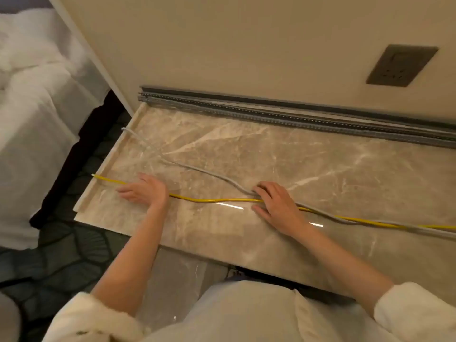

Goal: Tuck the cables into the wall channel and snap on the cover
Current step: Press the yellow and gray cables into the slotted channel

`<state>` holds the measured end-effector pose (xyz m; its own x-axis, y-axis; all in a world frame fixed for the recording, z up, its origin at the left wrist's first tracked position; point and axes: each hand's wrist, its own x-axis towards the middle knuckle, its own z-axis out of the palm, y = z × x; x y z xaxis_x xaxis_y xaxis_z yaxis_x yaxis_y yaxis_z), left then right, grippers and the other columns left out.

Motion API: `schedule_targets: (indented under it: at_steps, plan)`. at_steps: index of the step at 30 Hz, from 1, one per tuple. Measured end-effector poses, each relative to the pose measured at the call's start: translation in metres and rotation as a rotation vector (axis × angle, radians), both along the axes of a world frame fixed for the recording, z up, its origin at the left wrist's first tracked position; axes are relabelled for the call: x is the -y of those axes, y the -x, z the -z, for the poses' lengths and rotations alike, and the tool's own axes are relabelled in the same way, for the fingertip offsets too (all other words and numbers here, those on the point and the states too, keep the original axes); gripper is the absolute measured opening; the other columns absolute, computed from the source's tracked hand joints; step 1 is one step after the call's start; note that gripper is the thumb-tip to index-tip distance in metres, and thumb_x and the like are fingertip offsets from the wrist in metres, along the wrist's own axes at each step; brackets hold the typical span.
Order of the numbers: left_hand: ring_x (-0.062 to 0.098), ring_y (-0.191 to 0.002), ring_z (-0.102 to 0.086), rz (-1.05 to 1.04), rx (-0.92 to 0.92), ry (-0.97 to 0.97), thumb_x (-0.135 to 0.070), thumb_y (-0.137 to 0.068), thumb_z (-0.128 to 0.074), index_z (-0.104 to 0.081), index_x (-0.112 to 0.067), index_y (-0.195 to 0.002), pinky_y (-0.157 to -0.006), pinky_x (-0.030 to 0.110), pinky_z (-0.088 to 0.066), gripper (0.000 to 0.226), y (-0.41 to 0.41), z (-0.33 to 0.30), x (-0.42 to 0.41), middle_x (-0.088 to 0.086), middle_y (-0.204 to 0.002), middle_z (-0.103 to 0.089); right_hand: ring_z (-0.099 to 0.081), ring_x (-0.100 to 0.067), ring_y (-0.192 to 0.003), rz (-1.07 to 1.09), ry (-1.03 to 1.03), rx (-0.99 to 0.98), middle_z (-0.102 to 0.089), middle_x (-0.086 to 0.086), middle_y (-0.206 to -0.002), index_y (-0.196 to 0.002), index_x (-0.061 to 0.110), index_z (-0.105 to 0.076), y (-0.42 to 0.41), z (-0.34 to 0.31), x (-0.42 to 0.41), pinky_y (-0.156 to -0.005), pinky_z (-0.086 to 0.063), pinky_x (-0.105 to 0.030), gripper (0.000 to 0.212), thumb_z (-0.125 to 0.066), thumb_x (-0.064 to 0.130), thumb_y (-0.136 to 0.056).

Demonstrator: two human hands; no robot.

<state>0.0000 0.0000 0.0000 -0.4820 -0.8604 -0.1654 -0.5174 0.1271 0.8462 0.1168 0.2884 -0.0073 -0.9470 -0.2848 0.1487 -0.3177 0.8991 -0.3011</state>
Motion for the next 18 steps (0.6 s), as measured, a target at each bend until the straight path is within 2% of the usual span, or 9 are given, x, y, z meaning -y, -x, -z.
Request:
schedule_targets:
  at_steps: [3,5,8,11,15,18]
  plan:
    - [0.036,-0.138,-0.025,-0.098,0.002,-0.063,-0.026,-0.098,-0.037,-0.004,0.012,-0.142,-0.114,0.039,-0.022,0.067,0.032,-0.01,0.015,0.026,-0.15,-0.021,-0.059,-0.032,-0.095,-0.047,-0.02,-0.01,-0.06,-0.017,-0.106,-0.116,0.003,-0.06,0.012,-0.001,0.007,-0.079,-0.051,-0.039,0.038,-0.065,0.026,-0.087]
    - [0.036,-0.135,-0.031,-0.09,-0.015,-0.061,-0.026,-0.098,-0.037,-0.01,0.011,-0.141,-0.11,0.04,-0.027,0.062,0.056,-0.014,0.021,0.025,-0.148,-0.026,-0.059,-0.032,-0.085,-0.072,-0.029,-0.03,-0.061,-0.016,-0.097,-0.11,0.003,-0.063,0.021,-0.003,0.011,-0.072,-0.052,-0.038,0.03,-0.066,0.021,-0.086]
    - [0.037,-0.123,-0.045,0.038,-0.06,-0.021,-0.025,-0.099,-0.034,-0.033,0.007,-0.132,-0.097,0.038,-0.037,0.046,0.082,-0.012,0.021,0.024,-0.137,-0.044,-0.058,-0.031,-0.079,-0.083,-0.027,-0.041,-0.06,-0.015,-0.091,-0.105,0.005,-0.065,0.029,-0.003,0.01,-0.066,-0.052,-0.037,0.024,-0.067,0.016,-0.084]
    - [0.036,-0.108,-0.057,0.197,-0.028,0.059,-0.031,-0.101,-0.029,-0.051,0.006,-0.116,-0.089,0.041,-0.044,0.045,0.11,-0.01,0.02,0.022,-0.118,-0.061,-0.058,-0.028,-0.078,-0.088,-0.033,-0.05,-0.06,-0.013,-0.09,-0.106,0.007,-0.065,0.035,0.001,0.005,-0.063,-0.051,-0.035,0.024,-0.068,0.018,-0.085]
    - [0.033,-0.104,-0.063,0.25,0.069,0.054,-0.018,-0.096,-0.045,-0.058,0.006,-0.111,-0.09,0.042,-0.052,0.031,0.142,-0.009,0.021,0.021,-0.113,-0.067,-0.057,-0.026,-0.07,-0.09,-0.051,-0.061,-0.059,-0.012,-0.083,-0.102,0.005,-0.064,0.045,0.006,-0.002,-0.052,-0.048,-0.033,0.023,-0.068,0.02,-0.085]
    - [0.033,-0.095,-0.067,0.268,0.039,-0.026,-0.011,-0.094,-0.045,-0.057,0.006,-0.107,-0.085,0.043,-0.056,0.024,0.162,-0.006,0.019,0.021,-0.106,-0.069,-0.056,-0.026,-0.071,-0.051,-0.106,-0.043,-0.057,-0.01,-0.084,-0.1,0.008,-0.063,0.07,0.006,-0.012,-0.053,-0.046,-0.033,0.02,-0.064,0.023,-0.088]
